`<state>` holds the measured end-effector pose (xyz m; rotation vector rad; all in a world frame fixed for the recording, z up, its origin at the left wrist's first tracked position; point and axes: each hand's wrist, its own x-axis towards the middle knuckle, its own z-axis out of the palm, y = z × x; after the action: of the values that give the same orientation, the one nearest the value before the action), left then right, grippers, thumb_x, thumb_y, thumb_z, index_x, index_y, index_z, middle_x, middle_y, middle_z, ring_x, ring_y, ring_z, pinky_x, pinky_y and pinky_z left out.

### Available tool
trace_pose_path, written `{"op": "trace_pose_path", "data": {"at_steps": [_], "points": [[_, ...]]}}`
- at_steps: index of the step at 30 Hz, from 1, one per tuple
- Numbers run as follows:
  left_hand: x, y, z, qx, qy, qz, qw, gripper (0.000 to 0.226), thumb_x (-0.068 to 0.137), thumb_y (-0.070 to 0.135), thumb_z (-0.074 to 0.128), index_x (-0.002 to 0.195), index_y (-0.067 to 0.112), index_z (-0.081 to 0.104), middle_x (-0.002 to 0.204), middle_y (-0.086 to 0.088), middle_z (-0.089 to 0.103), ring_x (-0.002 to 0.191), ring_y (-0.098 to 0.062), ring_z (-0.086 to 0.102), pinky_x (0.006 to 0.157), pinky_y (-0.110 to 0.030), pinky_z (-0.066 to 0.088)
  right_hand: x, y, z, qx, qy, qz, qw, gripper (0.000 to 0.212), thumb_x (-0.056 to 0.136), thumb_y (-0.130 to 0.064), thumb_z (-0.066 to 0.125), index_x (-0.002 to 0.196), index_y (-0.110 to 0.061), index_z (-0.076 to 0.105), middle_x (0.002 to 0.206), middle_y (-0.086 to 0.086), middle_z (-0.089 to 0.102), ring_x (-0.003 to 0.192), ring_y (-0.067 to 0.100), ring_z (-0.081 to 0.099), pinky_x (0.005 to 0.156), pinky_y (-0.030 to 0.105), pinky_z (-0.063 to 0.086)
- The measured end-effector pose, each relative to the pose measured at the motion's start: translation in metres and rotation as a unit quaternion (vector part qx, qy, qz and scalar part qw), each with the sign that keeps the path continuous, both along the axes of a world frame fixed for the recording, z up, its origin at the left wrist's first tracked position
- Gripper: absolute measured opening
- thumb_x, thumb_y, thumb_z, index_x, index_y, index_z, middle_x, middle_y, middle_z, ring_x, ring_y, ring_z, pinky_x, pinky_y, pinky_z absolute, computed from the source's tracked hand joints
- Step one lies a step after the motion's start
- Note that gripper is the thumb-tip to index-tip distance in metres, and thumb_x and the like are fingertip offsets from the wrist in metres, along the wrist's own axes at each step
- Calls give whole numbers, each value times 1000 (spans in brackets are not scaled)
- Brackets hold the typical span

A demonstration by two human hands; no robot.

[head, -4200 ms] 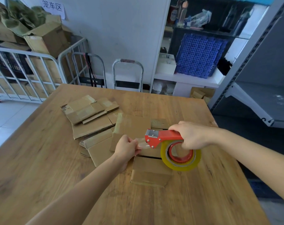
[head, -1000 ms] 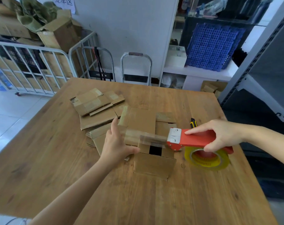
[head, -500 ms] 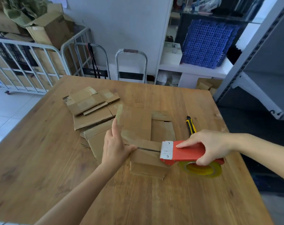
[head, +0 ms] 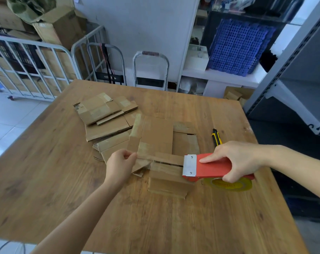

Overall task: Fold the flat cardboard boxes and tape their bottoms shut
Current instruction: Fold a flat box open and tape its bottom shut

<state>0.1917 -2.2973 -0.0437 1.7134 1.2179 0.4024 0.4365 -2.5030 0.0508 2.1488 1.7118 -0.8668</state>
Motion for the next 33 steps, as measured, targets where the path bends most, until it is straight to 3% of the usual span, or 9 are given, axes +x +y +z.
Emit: {"op": "trace_pose_path", "data": {"at_steps": [5, 12, 16, 21, 28, 33], "points": [[3, -2, 10, -13, -48, 30, 998, 22, 92, 20, 58, 73, 8, 60, 69, -4, 62, 66, -18, 54, 67, -36, 48, -6, 5, 1, 15, -56, 48, 997, 75, 77, -44, 65, 142, -55, 31, 109, -12, 46, 89, 5, 45, 69, 16, 33], [21, 1, 33, 67, -69, -13, 995, 20, 88, 17, 58, 69, 12, 59, 66, 3, 60, 63, -11, 51, 59, -29, 40, 5, -14, -15, 22, 55, -62, 996, 68, 74, -48, 67, 129, -70, 33, 114, -16, 46, 101, 5, 47, 84, 23, 45], [28, 10, 15, -38, -67, 35, 996, 16, 88, 13, 57, 75, 5, 62, 66, -1, 60, 63, -16, 52, 63, -31, 44, 4, -17, -17, 22, 87, -96, 991, 69, 76, -43, 70, 133, -64, 37, 113, -17, 46, 98, 4, 49, 80, 20, 45], [17, 15, -24, -208, -90, 60, 972, 18, 95, 14, 57, 83, 3, 64, 65, -5, 57, 62, -17, 51, 69, -32, 47, 2, -15, -17, 20, 77, -97, 992, 70, 78, -40, 71, 136, -61, 37, 112, -23, 42, 99, 2, 47, 77, 18, 40], [20, 3, -50, -218, -112, 45, 969, 26, 97, 18, 54, 73, 8, 57, 63, -3, 55, 62, -17, 48, 62, -27, 42, 0, -12, -14, 16, 52, -80, 995, 70, 78, -42, 69, 137, -61, 35, 115, -15, 46, 100, 5, 47, 80, 20, 42], [23, -14, -62, -281, -114, 58, 951, 32, 98, 19, 53, 66, 13, 52, 55, 2, 50, 54, -13, 45, 57, -26, 39, 0, -17, -19, 32, 60, -87, 994, 70, 79, -40, 70, 136, -61, 36, 109, -18, 45, 94, 2, 47, 72, 16, 35]]}}
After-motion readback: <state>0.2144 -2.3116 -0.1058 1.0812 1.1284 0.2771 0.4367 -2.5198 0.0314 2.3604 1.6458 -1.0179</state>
